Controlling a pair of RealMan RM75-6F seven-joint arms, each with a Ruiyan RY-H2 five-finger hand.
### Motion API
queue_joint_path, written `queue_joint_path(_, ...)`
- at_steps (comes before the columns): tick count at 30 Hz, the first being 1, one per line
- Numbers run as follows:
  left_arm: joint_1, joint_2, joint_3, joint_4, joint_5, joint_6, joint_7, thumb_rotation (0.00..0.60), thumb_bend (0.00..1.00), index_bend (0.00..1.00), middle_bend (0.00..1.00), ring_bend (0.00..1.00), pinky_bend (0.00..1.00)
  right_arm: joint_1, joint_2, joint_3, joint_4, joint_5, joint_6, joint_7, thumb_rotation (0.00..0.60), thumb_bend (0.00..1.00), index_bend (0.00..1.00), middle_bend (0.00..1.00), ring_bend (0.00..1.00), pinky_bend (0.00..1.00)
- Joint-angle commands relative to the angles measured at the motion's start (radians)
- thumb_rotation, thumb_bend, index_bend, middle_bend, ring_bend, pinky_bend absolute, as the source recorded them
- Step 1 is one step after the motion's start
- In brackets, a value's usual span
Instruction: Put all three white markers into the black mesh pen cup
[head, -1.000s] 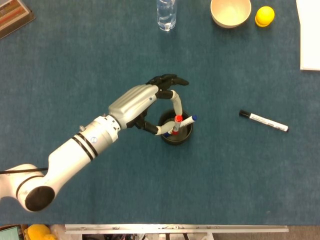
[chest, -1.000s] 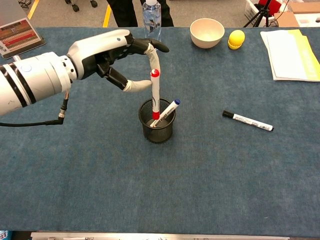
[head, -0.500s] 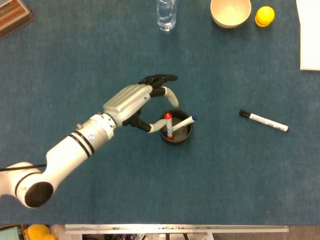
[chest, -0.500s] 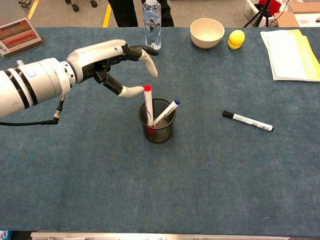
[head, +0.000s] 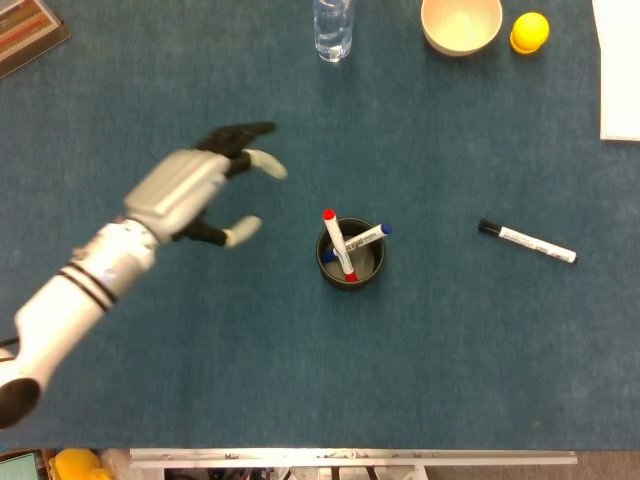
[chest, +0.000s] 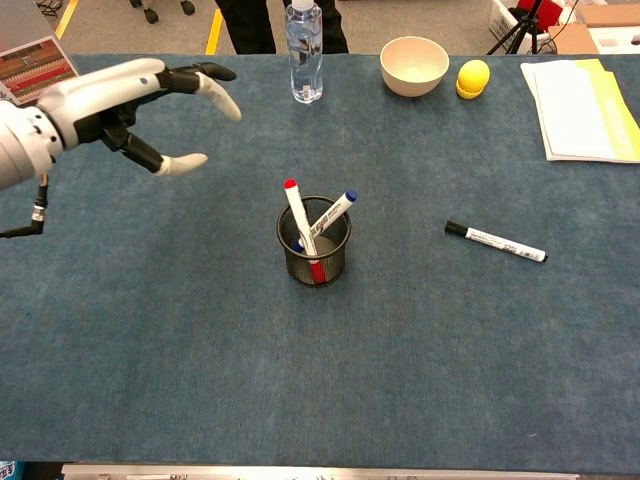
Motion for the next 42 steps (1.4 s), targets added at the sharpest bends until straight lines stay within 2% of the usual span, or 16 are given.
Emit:
queue_joint_path(1,0.054,0.025,0.028,0.046,0.043,0.066,0.012,0.6,0.34,0.28,0.05,0.0,0.0,0.015,0.001,-0.004,-0.006,-0.014,-0.016,-0.011,0.6,0.27,0.52,0.47,0.33,0.52)
queue_joint_path(13,0.248,0.034,0.102,0.227,0.096,0.29,0.032,0.6,0.34,0.28,0.06,0.0,0.0,0.089,-0.007,-0.036,-0.018,-0.088,-0.106,-0.064,0.6,0.28,0.52,0.47,0.33,0.52)
queue_joint_path(22,0.377,0.019,0.122,0.304,0.093,0.424,0.025,0.6,0.34,0.29,0.07,0.0,0.0,0.144,-0.019,-0.074,-0.023,-0.146,-0.179,-0.104,0.6,0.28,0.52,0.47,0.33,0.52)
queue_joint_path(32,0.443,0.031,0.127,0.331,0.114,0.464,-0.03,0.6,0.34,0.29,0.07,0.0,0.0,0.178,-0.053,-0.102,-0.016,-0.141,-0.249,-0.201,0.6,0.27,0.52,0.47,0.33,0.52)
queue_joint_path(42,0.457,0.043,0.13,0.324,0.166,0.462,-0.058,0.6,0.34,0.29,0.07,0.0,0.0,0.202,-0.14,-0.082,-0.027,-0.03,-0.307,-0.457,0.6,0.18,0.52,0.47,0.32,0.52)
